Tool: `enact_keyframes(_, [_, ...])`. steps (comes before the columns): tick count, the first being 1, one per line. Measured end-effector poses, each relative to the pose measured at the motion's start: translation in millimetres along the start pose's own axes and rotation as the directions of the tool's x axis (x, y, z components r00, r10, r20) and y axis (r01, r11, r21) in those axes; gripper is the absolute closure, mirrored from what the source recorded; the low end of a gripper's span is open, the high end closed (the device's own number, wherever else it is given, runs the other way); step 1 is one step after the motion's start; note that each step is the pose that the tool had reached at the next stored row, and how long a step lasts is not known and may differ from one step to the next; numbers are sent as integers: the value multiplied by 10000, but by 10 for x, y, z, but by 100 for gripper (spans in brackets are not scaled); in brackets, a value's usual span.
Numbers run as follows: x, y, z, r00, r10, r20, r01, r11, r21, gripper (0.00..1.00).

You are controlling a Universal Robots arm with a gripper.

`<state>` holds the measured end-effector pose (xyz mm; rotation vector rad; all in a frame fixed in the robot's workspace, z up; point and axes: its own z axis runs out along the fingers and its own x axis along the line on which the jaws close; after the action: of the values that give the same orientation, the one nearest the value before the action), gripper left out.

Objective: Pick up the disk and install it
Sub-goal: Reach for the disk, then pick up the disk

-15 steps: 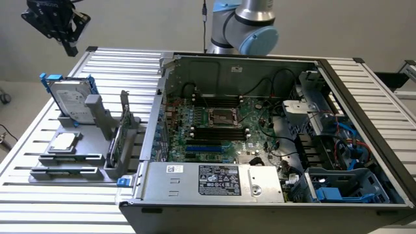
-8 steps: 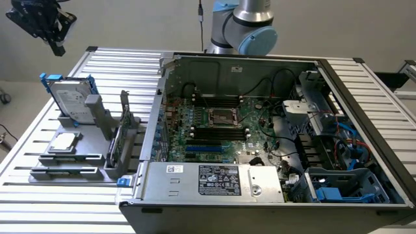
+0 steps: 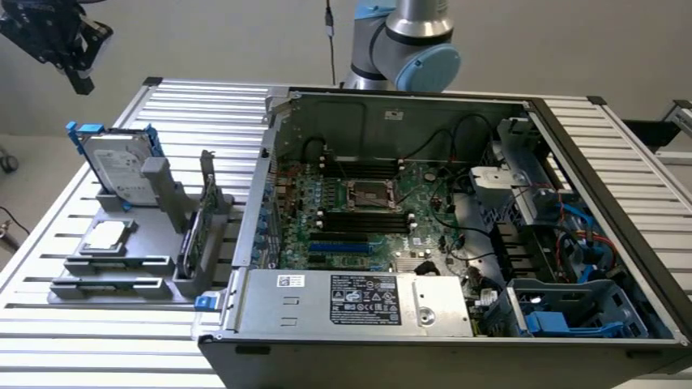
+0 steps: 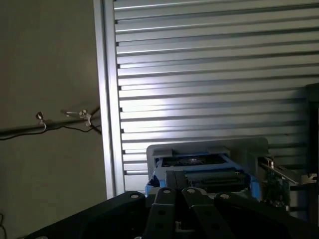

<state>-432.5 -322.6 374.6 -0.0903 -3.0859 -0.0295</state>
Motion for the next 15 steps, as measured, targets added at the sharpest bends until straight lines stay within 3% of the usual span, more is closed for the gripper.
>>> enact_keyframes(4, [0,-5,-4,9994,-335,37,335,9994,47,89])
enact_keyframes(7, [0,-5,-4,9979,-634,149,633,9980,61,89])
enact_keyframes(15, [0,-5,-4,9976,-678,150,677,9977,63,89])
